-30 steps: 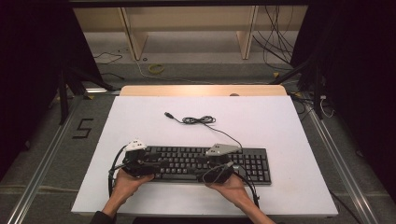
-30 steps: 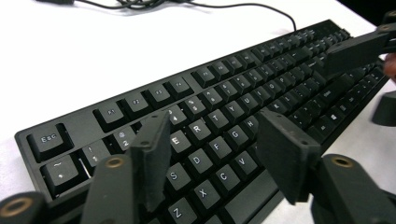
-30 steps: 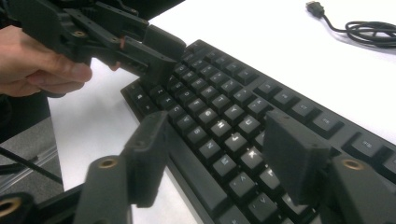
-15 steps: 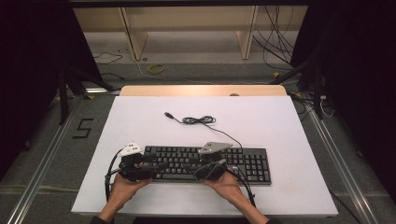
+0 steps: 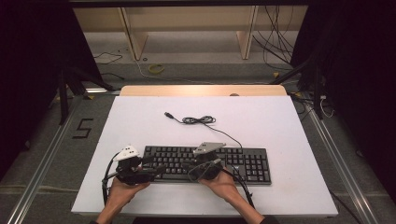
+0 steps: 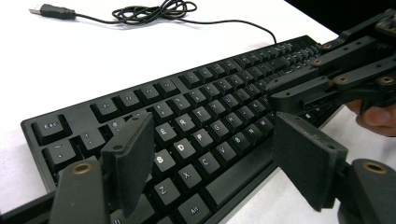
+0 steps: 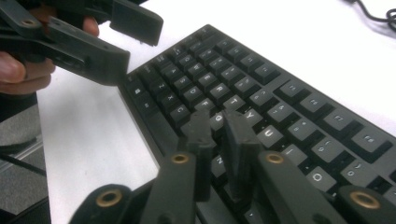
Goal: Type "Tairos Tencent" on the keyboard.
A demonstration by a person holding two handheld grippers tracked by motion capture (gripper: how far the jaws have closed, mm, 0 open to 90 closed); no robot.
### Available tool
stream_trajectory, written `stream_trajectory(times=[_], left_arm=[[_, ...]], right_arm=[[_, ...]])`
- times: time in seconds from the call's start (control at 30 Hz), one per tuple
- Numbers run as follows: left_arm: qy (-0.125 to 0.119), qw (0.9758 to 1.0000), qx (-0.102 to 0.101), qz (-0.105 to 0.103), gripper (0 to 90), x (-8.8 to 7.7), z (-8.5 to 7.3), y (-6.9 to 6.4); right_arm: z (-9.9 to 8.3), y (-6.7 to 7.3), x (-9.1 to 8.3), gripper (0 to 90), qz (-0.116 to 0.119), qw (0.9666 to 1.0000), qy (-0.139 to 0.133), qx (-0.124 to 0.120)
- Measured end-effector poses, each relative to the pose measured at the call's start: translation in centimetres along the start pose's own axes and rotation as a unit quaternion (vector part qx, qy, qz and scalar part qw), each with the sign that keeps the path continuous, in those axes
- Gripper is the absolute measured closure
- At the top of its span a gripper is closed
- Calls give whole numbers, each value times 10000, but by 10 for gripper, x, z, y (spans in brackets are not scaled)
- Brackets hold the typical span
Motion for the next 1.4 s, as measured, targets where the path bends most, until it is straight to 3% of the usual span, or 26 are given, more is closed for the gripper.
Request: stream_trajectory(times=[0.27,0.77,0.9,1.1,1.4], left_arm=[[-53,10000,1,33,290,-3,-2,-1],[-30,10000,23,47,290,-3,-4,-1],[-20,10000,25,52,290,-3,-5,0],[1,10000,24,66,290,-3,-5,1],[37,10000,29,72,298,-1,-6,1]], right_arm=[[-7,-5,11,899,-182,9995,237,-50],[-18,-9,21,900,-307,9983,478,-111],[-18,-9,21,900,-355,9982,452,-171],[-17,-9,20,900,-315,9986,414,-30],[-4,-13,-1,735,-158,9998,-17,126]])
Point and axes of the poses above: each handheld gripper's, and its own axes: x roughly forward along the jaws, z roughly out of its top, y roughly to its left, the point moved 10 cm from there along x, roughly forward along the jaws, and after that the axes turned 13 degrees about x, right-handed, at the moved point
